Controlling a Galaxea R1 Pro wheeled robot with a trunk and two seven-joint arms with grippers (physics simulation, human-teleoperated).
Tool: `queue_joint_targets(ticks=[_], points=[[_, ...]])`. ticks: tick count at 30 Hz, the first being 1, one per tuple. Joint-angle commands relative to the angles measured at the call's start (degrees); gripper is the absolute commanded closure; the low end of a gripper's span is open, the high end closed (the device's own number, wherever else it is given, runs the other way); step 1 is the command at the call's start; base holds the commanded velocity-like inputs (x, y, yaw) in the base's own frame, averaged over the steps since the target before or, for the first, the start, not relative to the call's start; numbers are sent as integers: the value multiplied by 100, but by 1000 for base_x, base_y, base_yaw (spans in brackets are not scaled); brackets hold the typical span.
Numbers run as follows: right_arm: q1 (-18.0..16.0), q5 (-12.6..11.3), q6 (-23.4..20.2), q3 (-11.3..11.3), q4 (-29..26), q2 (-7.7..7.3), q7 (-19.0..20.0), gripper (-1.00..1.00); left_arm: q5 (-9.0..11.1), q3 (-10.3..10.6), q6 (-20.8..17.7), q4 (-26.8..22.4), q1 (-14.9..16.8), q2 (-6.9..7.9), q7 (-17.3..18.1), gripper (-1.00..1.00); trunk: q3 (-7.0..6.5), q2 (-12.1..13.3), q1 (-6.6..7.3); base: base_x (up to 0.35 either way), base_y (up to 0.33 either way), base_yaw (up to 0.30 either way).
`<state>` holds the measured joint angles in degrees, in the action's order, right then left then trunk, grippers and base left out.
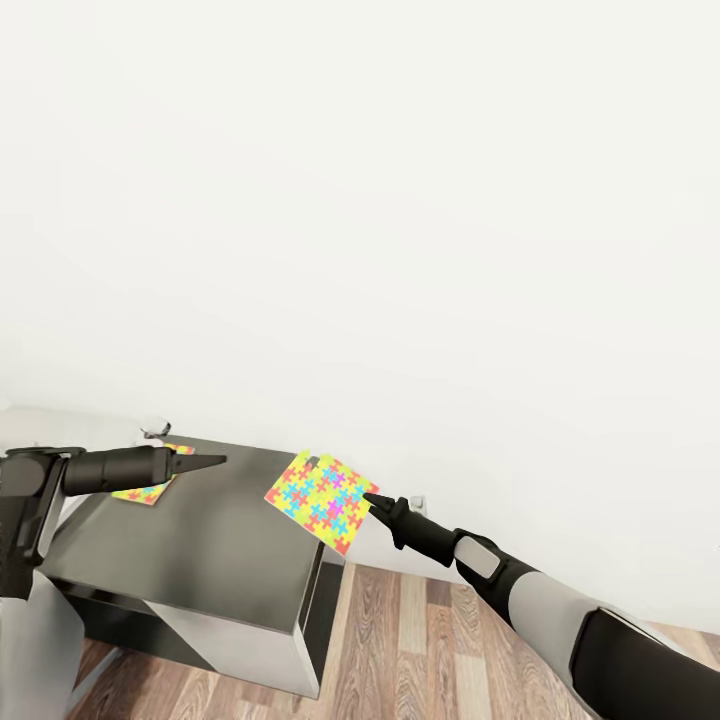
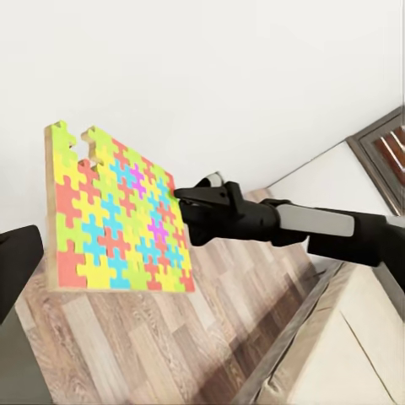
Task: Put all the toys in the child's room - the three board games (two on the bed and one on the table), the two jigsaw puzzles on the table, and the tennis ball on the table - inside the toy box on the table in the child's room.
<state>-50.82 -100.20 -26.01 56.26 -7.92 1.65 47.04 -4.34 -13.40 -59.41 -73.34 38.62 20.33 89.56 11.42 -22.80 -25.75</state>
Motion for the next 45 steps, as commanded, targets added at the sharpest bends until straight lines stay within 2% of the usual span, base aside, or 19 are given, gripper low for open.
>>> queue_joint_targets(ticks=[1, 5, 10, 14, 45], points=[[-8, -61, -44, 34, 10, 2, 16, 100, -44, -8, -59, -4, 5, -14, 44, -100, 12, -12, -3, -15, 0, 0], [-7, -56, -44, 34, 11, 2, 16, 100, -48, -5, -59, -1, 5, -80, 44, -100, 12, -12, -3, -7, 0, 0], [-7, -52, -44, 34, 19, -4, 16, 100, -77, -8, -59, 4, -2, -297, 44, -100, 12, -12, -3, -1, 0, 0], [-7, -56, -44, 34, 17, -44, 16, 100, -84, -17, -59, 4, -3, -339, 44, -100, 12, -12, -3, 0, 0, -4], [-14, -60, -44, 34, 17, -77, 15, 100, -32, -13, -59, -4, -21, -354, 44, -100, -93, -12, -3, 0, 0, -218]])
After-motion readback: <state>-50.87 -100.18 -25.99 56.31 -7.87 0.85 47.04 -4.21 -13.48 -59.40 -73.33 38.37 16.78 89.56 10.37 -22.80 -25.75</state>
